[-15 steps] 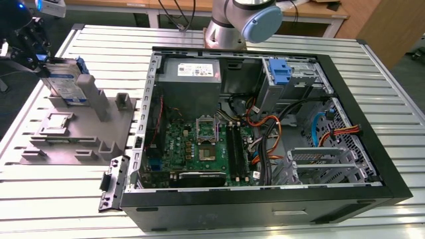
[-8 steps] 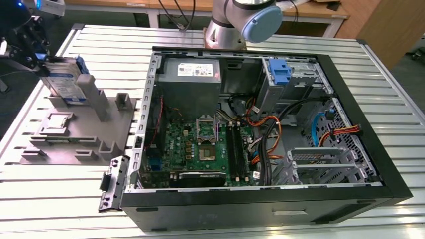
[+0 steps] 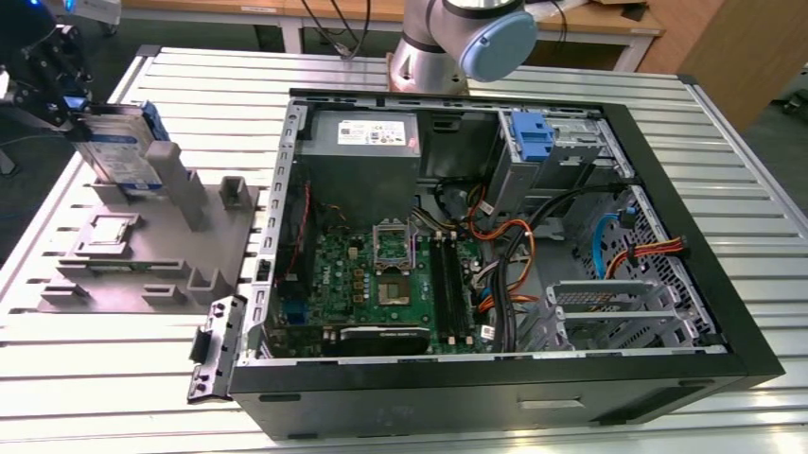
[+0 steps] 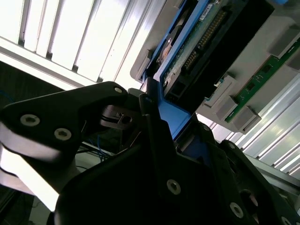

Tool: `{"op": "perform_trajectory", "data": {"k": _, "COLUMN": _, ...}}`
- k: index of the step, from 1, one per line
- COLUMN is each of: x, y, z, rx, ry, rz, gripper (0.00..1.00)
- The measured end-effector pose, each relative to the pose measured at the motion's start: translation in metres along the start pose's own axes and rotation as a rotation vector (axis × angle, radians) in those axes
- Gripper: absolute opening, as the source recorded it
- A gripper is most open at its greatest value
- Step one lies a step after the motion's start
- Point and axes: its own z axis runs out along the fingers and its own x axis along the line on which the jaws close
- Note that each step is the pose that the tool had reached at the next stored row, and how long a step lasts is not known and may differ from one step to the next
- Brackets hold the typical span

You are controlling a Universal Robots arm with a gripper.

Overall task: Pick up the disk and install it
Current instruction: 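Pick up the disk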

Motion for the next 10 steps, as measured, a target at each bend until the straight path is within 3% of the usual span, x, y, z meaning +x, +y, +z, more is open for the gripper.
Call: {"op": "perform_trajectory", "data": {"k": 10, "x": -0.0001, "y": 0.0, "z": -0.0017, "rx": -0.0002, "ry": 0.0001, "rz": 0.0, "gripper": 0.37}}
